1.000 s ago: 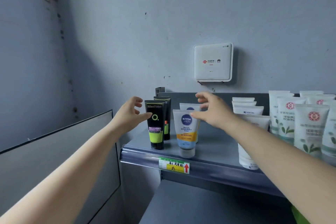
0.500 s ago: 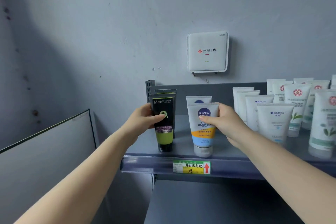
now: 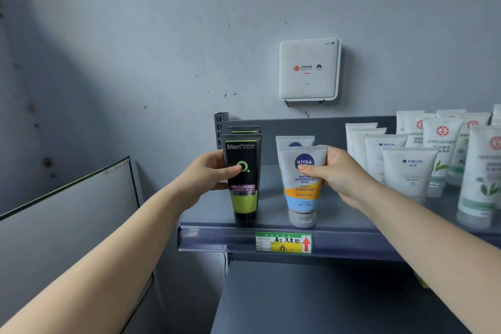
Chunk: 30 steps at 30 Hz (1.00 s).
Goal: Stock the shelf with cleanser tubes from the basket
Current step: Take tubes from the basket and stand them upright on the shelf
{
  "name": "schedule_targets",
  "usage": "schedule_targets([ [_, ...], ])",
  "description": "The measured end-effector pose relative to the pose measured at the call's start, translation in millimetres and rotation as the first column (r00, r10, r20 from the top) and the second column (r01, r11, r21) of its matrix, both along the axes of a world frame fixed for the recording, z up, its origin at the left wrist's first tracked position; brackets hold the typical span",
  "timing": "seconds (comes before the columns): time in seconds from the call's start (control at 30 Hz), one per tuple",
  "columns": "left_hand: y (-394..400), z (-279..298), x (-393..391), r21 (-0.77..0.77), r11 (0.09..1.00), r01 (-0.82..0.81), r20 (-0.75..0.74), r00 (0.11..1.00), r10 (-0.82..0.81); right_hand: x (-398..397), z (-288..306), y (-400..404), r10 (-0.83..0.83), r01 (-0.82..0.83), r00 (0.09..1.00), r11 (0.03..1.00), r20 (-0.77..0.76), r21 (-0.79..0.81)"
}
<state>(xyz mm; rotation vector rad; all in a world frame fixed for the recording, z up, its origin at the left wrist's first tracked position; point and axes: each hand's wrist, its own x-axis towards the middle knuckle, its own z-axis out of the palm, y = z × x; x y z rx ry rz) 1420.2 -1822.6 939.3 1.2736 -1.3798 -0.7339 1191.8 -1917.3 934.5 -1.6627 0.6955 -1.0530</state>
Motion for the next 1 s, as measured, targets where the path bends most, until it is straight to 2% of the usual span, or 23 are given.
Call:
schedule_targets([
  [0.2, -1.6, 0.4, 1.3, 0.008, 1.0, 0.017, -0.003, 1.0, -0.017, 0.3, -0.7, -2.4, 0.016, -0.016, 1.0, 1.0, -0.01, 0.016],
  [0.3, -1.1, 2.5, 3.1, -0.001, 0.999, 0.038, 0.032, 0.999, -0.038, -0.2, 3.9, -3.8, 0.0, -0.001, 1.0, 0.999, -0.027, -0.038],
  [0.43, -3.7, 24.1, 13.9, -0.134, 0.991, -0.03, 0.051, 0.998, 0.037, 2.3, 27.3, -8.6, -0.103, 0.12, 0.988, 0.981, 0.113, -0.153],
  [0.5, -8.4, 41.9, 20.7, -0.194, 0.976, -0.103, 0.022, 0.994, 0.109, 6.0, 44.2, -12.5, -0.158, 0.175, 0.983, 0.959, 0.094, -0.222],
  [0.6, -24.5, 61.8, 29.5, -0.254, 0.944, -0.213, 0.117, 0.962, 0.248, 14.3, 66.0, -22.4, -0.262, 0.205, 0.96, 0.898, -0.101, -0.39],
  [0.67, -37.8, 68.4, 34.5, -0.256, 0.934, -0.25, 0.221, 0.925, 0.309, 19.3, 77.2, -30.2, -0.343, 0.169, 0.89, 0.859, -0.301, -0.483],
  [0.77, -54.4, 72.6, 38.0, -0.131, 0.97, -0.206, 0.369, 0.898, 0.24, 25.0, 88.7, -39.8, -0.377, 0.021, 0.731, 0.846, -0.569, -0.534],
  [0.83, -60.5, 74.2, 36.7, -0.055, 0.985, -0.162, 0.397, 0.902, 0.17, 28.8, 91.8, -43.3, -0.34, -0.094, 0.627, 0.86, -0.701, -0.501],
  [0.9, -65.0, 74.0, 34.2, 0.003, 0.995, -0.104, 0.416, 0.904, 0.093, 32.1, 91.1, -47.6, -0.297, -0.169, 0.556, 0.874, -0.776, -0.455],
  [1.0, -69.6, 71.1, 30.0, 0.074, 0.996, -0.046, 0.502, 0.865, 0.002, 35.7, 87.7, -52.4, -0.251, -0.226, 0.513, 0.883, -0.821, -0.412],
])
